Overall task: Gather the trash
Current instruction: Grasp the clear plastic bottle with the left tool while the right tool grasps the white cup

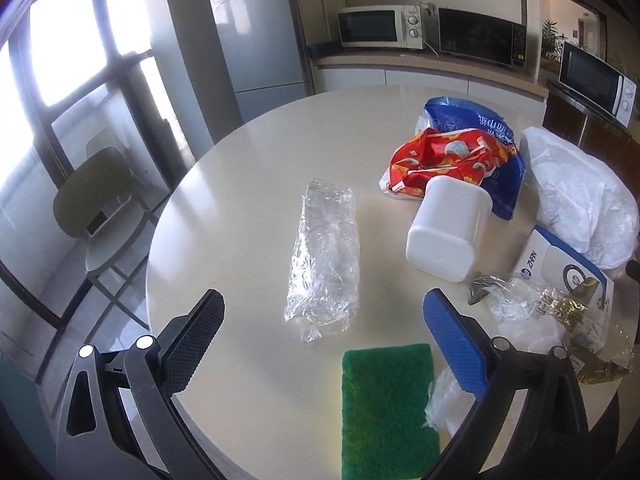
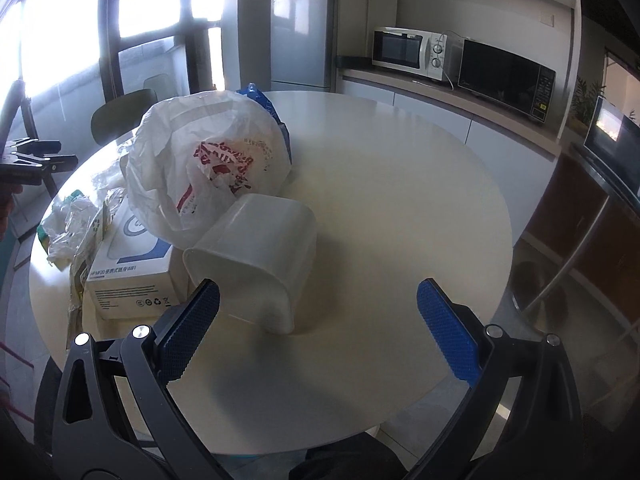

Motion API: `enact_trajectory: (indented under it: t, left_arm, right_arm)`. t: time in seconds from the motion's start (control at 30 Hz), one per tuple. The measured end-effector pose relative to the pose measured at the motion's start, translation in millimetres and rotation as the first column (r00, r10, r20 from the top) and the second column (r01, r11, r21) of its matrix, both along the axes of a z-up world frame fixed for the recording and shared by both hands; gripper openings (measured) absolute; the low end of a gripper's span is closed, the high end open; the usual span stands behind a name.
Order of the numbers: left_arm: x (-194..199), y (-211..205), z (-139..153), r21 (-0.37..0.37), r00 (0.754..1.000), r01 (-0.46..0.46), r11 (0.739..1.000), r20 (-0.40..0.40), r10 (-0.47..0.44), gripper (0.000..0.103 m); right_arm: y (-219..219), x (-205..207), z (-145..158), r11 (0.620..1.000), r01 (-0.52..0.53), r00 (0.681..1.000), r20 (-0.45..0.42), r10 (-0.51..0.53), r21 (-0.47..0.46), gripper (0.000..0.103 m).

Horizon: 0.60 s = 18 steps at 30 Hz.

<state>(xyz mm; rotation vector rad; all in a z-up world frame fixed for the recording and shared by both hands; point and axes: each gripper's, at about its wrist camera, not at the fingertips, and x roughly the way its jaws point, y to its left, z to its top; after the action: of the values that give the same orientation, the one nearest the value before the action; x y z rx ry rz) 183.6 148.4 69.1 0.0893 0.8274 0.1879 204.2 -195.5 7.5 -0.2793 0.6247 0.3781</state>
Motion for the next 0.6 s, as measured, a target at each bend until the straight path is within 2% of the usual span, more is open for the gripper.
enact_trajectory:
  t: [0.2,0.3,0.37,0.5,0.6]
  left_arm:
    - [26,17,-12,-0.042,0.998,-0.004,0.999,-0.057,0.001,0.097]
    - [34,22,-18,-0.024,0.997,-0.012,1.000,-0.074,0.010,0.097]
    - [38,27,-20,-0.026,0.996,-0.014,1.000,-0.084,0.012,0.097]
    - [45,34,-27,-0.053,0.995,-0.013,0.999,-0.103,0.008,0.097]
    - [48,35,-34,-0.068,0.992,0.001,0.998,-0.124,-0.009,0.092]
  right_arm:
    - [6,15,-1,1.000,0.006,1.000,-0.013,-0.006,-0.007,0.093]
    - [10,21,-4,1.000,0.003,1.000,-0.025,-0.003,-0.010,0.088]
    - [11,24,-5,1.000,-0.003,0.999,-0.040,0.003,-0.002,0.079]
    - [12,31,-11,1.000,-0.008,0.998,-0.069,0.009,0.009,0.068]
    - [11,33,-11,0.999,-0.014,0.996,-0.087,0.017,0.033,0.061]
